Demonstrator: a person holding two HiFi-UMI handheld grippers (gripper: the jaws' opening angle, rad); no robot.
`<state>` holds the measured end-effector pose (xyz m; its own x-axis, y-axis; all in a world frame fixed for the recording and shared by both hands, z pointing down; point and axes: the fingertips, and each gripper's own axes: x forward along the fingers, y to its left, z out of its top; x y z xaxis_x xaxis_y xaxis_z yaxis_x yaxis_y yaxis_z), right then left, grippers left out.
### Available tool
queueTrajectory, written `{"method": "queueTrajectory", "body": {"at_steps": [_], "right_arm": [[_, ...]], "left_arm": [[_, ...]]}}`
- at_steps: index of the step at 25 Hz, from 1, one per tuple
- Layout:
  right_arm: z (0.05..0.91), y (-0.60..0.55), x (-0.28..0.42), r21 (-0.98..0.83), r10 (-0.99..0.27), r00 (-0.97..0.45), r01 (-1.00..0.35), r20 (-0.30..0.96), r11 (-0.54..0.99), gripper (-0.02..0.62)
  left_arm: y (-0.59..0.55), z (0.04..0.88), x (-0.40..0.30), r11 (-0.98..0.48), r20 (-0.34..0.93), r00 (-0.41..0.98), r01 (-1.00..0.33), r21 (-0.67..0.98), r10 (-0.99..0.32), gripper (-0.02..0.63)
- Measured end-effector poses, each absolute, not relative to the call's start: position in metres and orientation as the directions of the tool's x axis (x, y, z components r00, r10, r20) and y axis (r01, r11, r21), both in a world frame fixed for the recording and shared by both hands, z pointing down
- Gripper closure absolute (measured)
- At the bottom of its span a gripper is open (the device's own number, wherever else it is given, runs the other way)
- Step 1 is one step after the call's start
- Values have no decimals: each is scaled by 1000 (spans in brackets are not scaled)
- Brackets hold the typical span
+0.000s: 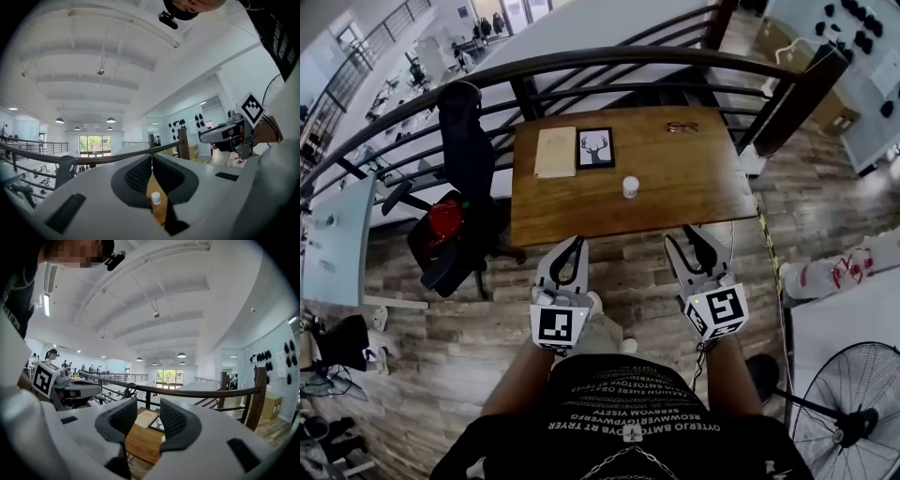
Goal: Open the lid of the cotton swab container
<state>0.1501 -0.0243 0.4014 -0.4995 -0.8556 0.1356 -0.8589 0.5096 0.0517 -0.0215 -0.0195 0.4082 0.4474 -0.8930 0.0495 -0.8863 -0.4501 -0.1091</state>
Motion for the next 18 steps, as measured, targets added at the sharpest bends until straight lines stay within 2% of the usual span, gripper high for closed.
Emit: {"method": "queueTrajectory", "body": {"at_steps": [18], "right_arm": [[399,-145,148,56,-873,-460,-879,160,474,436]], "left_arm": [[-158,411,-9,-530,54,527,-844,-88,-848,573]]}}
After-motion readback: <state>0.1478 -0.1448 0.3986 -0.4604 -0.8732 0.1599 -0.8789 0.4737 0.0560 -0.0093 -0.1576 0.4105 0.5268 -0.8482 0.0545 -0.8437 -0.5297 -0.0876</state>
